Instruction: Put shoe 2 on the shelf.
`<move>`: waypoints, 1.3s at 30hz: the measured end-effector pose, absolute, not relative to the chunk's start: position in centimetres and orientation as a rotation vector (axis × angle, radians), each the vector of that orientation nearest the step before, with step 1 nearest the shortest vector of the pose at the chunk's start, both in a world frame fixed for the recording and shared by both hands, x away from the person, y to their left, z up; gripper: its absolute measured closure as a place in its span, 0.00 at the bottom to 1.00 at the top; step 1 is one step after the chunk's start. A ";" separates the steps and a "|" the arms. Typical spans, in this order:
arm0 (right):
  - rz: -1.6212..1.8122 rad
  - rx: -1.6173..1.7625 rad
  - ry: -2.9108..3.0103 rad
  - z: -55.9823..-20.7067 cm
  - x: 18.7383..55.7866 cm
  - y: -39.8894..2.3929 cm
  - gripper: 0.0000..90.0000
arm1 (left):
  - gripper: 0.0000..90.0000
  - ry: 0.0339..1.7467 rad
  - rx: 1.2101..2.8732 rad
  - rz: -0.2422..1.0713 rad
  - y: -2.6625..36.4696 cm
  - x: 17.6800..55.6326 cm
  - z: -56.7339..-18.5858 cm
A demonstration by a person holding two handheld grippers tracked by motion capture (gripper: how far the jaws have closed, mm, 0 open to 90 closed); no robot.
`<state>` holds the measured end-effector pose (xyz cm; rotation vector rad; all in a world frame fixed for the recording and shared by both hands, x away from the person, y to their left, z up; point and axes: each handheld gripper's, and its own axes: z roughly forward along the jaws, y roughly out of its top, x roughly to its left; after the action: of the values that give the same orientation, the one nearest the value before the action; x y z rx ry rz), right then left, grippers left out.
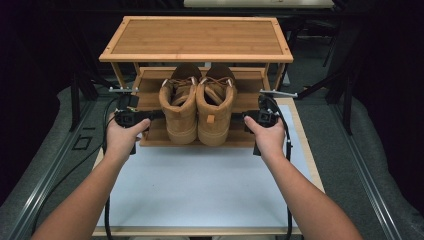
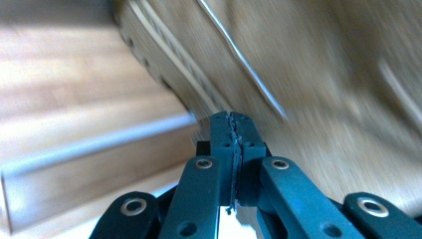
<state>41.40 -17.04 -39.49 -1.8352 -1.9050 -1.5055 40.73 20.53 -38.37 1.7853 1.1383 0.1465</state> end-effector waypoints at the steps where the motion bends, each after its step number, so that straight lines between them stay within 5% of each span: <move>1: -1.483 -1.832 -1.938 -39.5 40.9 -16.9 0.97 | 0.99 1.135 1.797 0.146 20.6 40.3 -38.6; 12: -1.410 -1.736 -2.002 -41.1 36.9 -16.1 0.99 | 0.99 1.087 1.830 0.124 20.6 37.2 -40.5; 39: -1.479 -1.857 -1.910 -38.3 38.6 -16.6 1.00 | 1.00 1.107 1.733 0.131 18.7 39.0 -37.6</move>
<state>38.56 -16.63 -38.26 -1.8575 -1.9097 -1.4789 38.97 18.70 -37.63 1.7325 1.1072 0.1312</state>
